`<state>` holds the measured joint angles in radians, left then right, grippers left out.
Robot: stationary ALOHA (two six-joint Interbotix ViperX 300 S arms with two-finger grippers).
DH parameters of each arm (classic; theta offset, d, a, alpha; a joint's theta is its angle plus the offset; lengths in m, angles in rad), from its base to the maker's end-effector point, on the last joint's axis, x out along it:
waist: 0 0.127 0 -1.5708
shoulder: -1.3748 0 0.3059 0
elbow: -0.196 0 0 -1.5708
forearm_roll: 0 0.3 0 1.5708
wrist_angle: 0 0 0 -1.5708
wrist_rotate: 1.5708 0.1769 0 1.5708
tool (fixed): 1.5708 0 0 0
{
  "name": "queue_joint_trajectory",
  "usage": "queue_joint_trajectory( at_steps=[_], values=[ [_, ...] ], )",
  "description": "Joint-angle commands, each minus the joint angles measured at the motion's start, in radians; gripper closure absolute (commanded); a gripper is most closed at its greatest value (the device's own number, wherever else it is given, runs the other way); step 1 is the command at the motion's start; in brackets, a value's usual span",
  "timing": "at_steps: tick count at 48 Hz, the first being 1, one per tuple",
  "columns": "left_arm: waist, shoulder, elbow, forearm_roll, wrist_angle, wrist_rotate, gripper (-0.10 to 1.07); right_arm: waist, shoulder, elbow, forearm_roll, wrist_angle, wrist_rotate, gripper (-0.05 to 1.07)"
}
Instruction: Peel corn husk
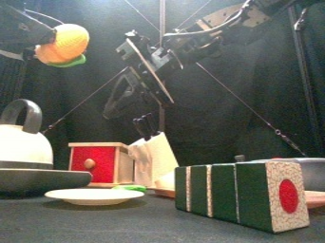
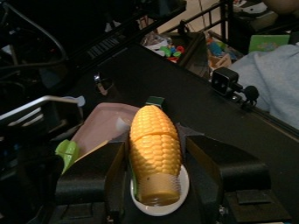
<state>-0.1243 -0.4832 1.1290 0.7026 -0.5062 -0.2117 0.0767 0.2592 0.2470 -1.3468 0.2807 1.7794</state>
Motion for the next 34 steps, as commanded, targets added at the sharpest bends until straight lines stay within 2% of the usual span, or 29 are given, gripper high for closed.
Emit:
queue_joint_trajectory(
  at_steps=[1,9,14,24,34],
  values=[
    [-0.002,-0.009,-0.011,-0.003,-0.008,-0.002,0.37,0.000,-0.021,-0.008,0.002,-0.002,-0.005,0.69],
    [-0.002,-0.052,-0.011,-0.012,-0.018,-0.008,0.37,0.006,-0.066,0.040,-0.006,-0.002,-0.008,0.69],
    [-0.002,-0.109,0.002,-0.069,-0.054,-0.011,0.37,0.014,-0.112,0.075,-0.023,-0.002,-0.006,0.69],
    [0.023,-0.183,0.035,-0.287,-0.164,-0.005,0.37,0.049,-0.173,0.103,-0.156,0.017,-0.005,0.69],
    [0.060,-0.166,0.052,-0.520,-0.328,-0.005,0.37,0.086,-0.193,0.074,-0.370,0.044,0.008,0.67]
  ],
)
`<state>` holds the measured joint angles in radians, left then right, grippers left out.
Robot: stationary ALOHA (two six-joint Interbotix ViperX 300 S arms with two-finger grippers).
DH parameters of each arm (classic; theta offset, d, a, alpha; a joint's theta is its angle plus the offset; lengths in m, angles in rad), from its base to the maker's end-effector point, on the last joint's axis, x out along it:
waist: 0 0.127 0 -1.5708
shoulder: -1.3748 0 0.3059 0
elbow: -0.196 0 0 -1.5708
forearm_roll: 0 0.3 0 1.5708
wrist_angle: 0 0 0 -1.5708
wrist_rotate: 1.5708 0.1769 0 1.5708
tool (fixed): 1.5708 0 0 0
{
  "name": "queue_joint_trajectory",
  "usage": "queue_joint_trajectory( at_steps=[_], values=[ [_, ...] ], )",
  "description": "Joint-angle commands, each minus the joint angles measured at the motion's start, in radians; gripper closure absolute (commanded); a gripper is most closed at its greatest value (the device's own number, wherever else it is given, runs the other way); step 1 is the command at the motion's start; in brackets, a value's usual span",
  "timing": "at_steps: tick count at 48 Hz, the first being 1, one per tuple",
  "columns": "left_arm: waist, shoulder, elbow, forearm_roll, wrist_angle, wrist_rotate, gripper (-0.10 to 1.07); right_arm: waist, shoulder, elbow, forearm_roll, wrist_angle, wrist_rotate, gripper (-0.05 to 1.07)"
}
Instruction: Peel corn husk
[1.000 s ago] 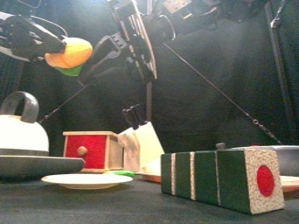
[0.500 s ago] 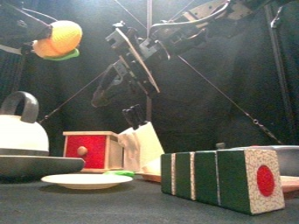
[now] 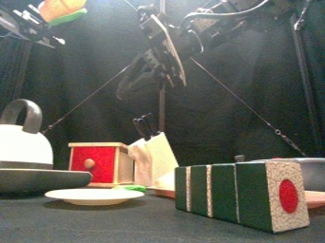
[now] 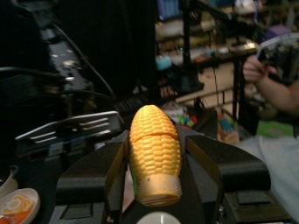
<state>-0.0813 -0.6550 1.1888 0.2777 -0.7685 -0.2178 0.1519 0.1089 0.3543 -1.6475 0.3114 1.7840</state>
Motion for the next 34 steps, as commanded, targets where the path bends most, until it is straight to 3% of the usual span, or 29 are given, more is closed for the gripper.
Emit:
queue_joint_trajectory(
  at_steps=[1,8,11,21,34],
  values=[
    [0.021,0.012,-0.003,-0.130,-0.089,0.000,0.37,0.017,-0.041,-0.041,-0.086,0.021,0.003,0.67],
    [0.026,0.043,0.018,-0.318,-0.184,-0.006,0.37,0.048,-0.051,-0.067,-0.143,0.054,0.002,0.61],
    [0.023,0.052,0.025,-0.357,-0.193,-0.008,0.37,0.054,-0.063,-0.067,-0.147,0.067,0.002,0.56],
    [0.021,0.083,0.015,-0.387,-0.193,-0.009,0.37,0.063,-0.104,-0.044,-0.123,0.176,0.003,0.34],
    [0.020,0.118,0.003,-0.385,-0.193,-0.008,0.37,0.057,-0.107,-0.078,0.021,0.265,0.075,0.26]
  ],
)
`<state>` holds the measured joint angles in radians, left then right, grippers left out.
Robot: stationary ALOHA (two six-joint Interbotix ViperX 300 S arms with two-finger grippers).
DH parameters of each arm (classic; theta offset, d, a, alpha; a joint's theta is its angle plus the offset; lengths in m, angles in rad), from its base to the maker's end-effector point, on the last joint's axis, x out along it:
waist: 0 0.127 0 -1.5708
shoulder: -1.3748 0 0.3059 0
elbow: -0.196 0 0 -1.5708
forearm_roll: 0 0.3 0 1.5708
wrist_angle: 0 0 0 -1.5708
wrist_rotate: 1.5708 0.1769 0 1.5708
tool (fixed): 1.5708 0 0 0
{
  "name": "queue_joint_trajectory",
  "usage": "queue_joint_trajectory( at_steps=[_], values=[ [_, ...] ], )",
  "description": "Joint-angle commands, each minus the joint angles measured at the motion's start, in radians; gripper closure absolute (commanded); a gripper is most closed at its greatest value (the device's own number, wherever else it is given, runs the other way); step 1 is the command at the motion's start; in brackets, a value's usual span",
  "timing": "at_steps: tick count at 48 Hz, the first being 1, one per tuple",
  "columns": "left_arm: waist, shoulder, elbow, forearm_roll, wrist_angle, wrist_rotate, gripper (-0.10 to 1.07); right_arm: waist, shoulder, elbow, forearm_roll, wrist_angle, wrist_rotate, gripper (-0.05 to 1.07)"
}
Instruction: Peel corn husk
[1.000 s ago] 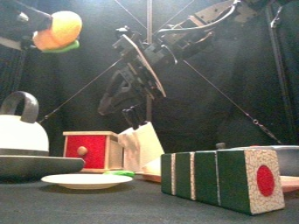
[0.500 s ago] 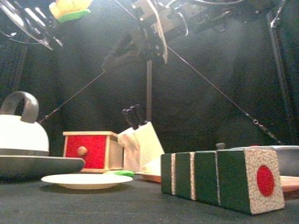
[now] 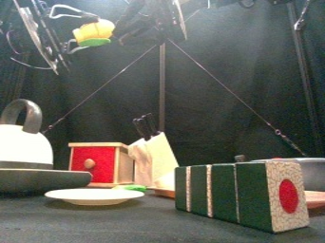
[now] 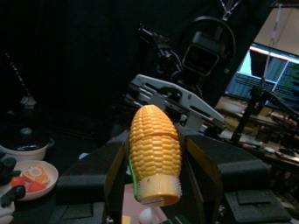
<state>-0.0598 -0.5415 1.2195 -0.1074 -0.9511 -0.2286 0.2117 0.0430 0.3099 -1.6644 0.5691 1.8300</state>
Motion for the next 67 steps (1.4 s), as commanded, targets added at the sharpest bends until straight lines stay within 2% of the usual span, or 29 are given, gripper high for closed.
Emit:
queue_joint_trajectory(
  at_steps=[1,16,27,47,67],
  values=[
    [-0.002,0.005,-0.028,0.000,-0.011,0.003,0.37,-0.003,-0.041,-0.034,0.043,0.008,0.041,0.26],
    [-0.002,0.005,-0.026,0.002,-0.011,0.005,0.37,-0.006,-0.035,-0.028,0.014,-0.034,0.101,0.27],
    [-0.002,0.005,-0.026,0.023,-0.011,0.005,0.37,-0.026,-0.025,-0.054,0.055,-0.037,0.137,0.27],
    [-0.002,0.005,-0.028,0.028,-0.011,0.008,0.37,-0.075,0.012,-0.100,0.083,-0.158,0.137,0.28],
    [-0.002,0.005,-0.028,0.029,-0.011,0.008,0.37,-0.104,0.031,-0.112,0.092,-0.167,0.137,0.28]
  ],
)
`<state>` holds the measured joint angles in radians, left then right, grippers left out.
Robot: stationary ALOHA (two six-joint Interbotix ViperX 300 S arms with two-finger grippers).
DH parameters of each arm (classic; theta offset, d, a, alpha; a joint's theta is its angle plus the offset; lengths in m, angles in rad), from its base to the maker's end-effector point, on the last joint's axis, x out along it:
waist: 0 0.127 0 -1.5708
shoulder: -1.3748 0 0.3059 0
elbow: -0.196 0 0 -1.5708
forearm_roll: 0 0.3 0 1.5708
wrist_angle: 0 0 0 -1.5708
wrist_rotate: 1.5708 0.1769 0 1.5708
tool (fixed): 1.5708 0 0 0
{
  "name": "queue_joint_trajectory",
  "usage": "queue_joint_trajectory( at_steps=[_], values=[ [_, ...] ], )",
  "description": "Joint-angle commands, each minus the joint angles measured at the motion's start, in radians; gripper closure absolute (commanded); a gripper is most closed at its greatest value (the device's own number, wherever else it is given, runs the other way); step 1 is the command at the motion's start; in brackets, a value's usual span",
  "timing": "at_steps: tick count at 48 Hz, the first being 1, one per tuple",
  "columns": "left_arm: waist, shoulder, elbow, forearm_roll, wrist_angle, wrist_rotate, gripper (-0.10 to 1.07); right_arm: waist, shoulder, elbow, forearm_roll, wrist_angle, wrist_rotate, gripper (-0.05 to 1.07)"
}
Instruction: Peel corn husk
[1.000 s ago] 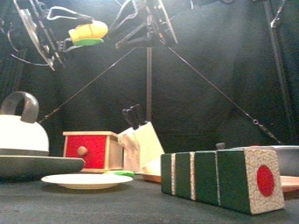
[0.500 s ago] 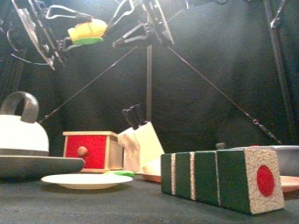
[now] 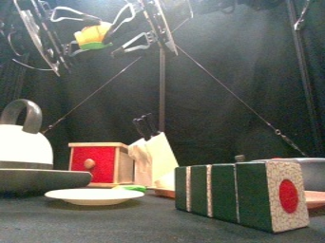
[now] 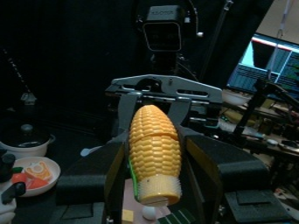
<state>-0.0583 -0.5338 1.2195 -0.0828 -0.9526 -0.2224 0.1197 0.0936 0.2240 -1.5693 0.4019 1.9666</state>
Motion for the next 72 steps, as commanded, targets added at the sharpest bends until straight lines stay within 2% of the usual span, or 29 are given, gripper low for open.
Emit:
queue_joint_trajectory(
  at_steps=[1,17,72],
  values=[
    [-0.003,-0.003,-0.028,0.005,-0.009,0.002,0.37,-0.014,-0.020,-0.026,-0.003,0.000,0.000,0.28],
    [-0.003,-0.002,-0.025,0.005,-0.009,0.003,0.37,-0.014,-0.020,-0.020,-0.006,-0.041,0.000,0.28],
    [-0.003,-0.003,-0.028,0.009,0.006,0.003,0.37,-0.046,-0.032,-0.034,-0.021,-0.044,0.000,0.28]
  ],
)
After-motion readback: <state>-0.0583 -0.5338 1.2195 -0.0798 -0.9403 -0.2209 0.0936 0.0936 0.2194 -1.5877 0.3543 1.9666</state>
